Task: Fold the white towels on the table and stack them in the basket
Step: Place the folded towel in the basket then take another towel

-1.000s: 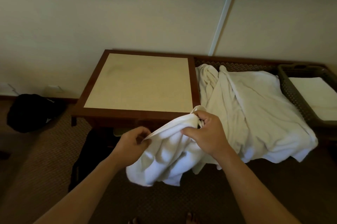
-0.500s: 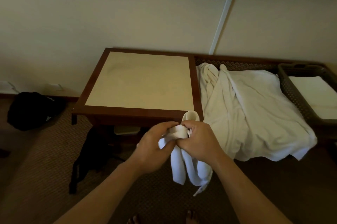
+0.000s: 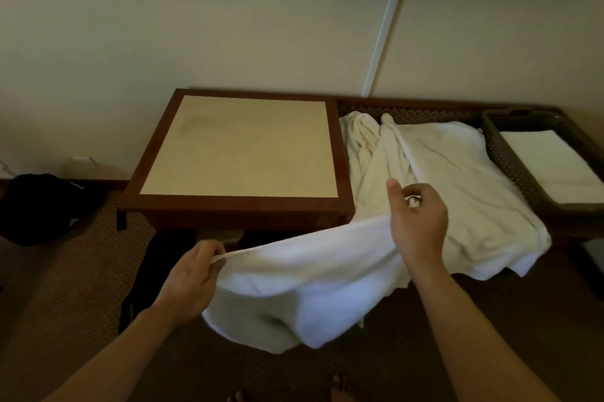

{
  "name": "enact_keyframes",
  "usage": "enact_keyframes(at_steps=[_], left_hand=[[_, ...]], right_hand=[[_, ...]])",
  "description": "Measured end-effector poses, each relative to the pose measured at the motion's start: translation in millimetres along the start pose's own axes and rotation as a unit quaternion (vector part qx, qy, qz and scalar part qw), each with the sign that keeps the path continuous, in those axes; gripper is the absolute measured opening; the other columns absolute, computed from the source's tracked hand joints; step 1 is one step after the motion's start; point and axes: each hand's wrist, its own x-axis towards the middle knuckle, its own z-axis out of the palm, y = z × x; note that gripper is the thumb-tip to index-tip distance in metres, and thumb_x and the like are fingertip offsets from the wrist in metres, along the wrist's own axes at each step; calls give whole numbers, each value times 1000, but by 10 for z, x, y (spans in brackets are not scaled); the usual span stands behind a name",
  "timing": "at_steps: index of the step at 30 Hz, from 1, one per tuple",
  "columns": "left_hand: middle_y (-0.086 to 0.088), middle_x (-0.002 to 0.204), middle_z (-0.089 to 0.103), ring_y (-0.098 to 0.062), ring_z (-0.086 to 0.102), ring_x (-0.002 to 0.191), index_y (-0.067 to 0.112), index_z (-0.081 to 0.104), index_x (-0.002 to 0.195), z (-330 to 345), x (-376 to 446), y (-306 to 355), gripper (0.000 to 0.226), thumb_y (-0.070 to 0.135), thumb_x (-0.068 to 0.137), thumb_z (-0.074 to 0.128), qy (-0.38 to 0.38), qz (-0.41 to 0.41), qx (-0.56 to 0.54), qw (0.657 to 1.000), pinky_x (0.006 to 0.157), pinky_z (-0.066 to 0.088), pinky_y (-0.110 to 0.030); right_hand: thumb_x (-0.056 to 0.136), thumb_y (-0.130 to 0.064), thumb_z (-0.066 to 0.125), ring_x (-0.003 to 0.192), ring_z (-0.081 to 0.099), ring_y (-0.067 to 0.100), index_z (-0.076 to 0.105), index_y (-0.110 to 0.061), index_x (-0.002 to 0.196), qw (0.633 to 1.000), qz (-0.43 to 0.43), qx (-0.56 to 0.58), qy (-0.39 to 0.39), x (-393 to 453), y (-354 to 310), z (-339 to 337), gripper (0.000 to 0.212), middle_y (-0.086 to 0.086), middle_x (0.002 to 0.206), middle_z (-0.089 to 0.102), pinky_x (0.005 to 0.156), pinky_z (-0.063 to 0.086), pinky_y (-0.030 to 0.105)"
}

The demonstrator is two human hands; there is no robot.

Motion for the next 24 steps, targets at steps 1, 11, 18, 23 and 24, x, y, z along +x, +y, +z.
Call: enact_keyframes(at_steps=[1, 11, 18, 23, 24], left_hand=[[15, 97, 51, -4, 50, 86, 35, 47, 102, 10, -9, -41, 14, 23, 103, 53, 9, 21, 15, 1000, 71, 39, -26], [11, 92, 51, -5, 52, 85, 29, 64, 99, -65, 64, -440, 18, 34, 106, 48, 43, 20, 22, 999, 73, 41, -28], [13, 99, 53, -4, 52, 90, 20, 67, 108, -142, 191, -527, 11, 19, 102, 58, 42, -2, 7, 999, 75, 38, -21], [9, 100, 57, -9, 55, 92, 22, 63, 109, -210, 340, -545, 14, 25, 105, 50, 57, 12, 28, 998, 80, 41, -28], [8, 100, 57, -10, 56, 93, 22, 63, 110, -221, 356, -583, 15, 25, 106, 49, 57, 10, 22, 998, 80, 41, -28]], right_hand=[[95, -49, 64, 82, 58, 4, 63, -16, 95, 1000, 4, -2, -8, -27, 17, 37, 33, -8, 87, 62, 76, 45, 28], [102, -4, 50, 93, 52, -4, 54, -15, 116, 984, 58, 104, -135, -137, 281, 182, 18, -10, 101, 53, 75, 39, 4], [100, -8, 59, 108, 60, 13, 70, -17, 119, 995, 13, 47, -88, -143, 417, 218, 23, -2, 112, 68, 96, 45, 24], [101, -12, 61, 108, 62, 14, 71, -11, 121, 999, -8, 35, -41, -279, 427, 283, 23, -1, 111, 69, 98, 46, 28], [100, -12, 62, 106, 63, 12, 71, -11, 120, 999, -17, 34, -39, -304, 413, 290, 22, -1, 109, 69, 97, 47, 27]])
